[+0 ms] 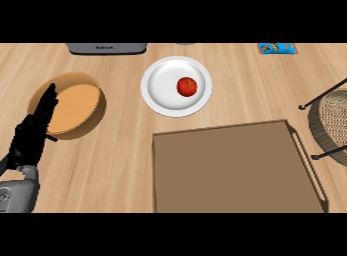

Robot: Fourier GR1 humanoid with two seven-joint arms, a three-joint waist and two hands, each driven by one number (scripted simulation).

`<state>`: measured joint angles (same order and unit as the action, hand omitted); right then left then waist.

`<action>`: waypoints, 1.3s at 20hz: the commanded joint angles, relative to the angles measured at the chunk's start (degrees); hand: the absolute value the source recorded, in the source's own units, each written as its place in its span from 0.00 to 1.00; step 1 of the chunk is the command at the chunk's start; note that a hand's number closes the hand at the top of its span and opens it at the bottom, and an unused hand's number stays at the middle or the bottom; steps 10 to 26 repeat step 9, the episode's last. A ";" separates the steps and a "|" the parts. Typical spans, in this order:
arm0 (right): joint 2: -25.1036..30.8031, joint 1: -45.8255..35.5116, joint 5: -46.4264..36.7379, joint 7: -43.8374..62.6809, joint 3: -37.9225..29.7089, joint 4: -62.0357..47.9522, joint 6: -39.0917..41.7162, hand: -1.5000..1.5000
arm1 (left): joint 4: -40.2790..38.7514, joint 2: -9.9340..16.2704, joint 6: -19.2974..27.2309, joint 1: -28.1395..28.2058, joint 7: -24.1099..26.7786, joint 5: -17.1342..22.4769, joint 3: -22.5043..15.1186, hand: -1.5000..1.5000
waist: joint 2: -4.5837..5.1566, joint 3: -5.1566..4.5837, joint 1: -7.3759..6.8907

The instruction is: Pick the lemon from the tray and place it in the tiered basket

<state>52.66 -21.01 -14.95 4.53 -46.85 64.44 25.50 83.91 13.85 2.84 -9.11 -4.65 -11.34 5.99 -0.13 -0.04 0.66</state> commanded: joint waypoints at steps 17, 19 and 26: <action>14.33 15.08 6.05 -23.13 -14.66 -26.94 13.52 0.00 | 0.06 1.29 -1.97 0.81 1.16 1.32 1.81 0.50 | 0.13 0.18 0.16; 14.33 15.08 6.05 -23.13 -14.66 -26.94 13.52 0.00 | 0.06 1.29 -1.97 0.81 1.16 1.32 1.81 0.50 | 0.13 0.18 0.16; 14.33 15.08 6.05 -23.13 -14.66 -26.94 13.52 0.00 | 0.06 1.29 -1.97 0.81 1.16 1.32 1.81 0.50 | 0.13 0.18 0.16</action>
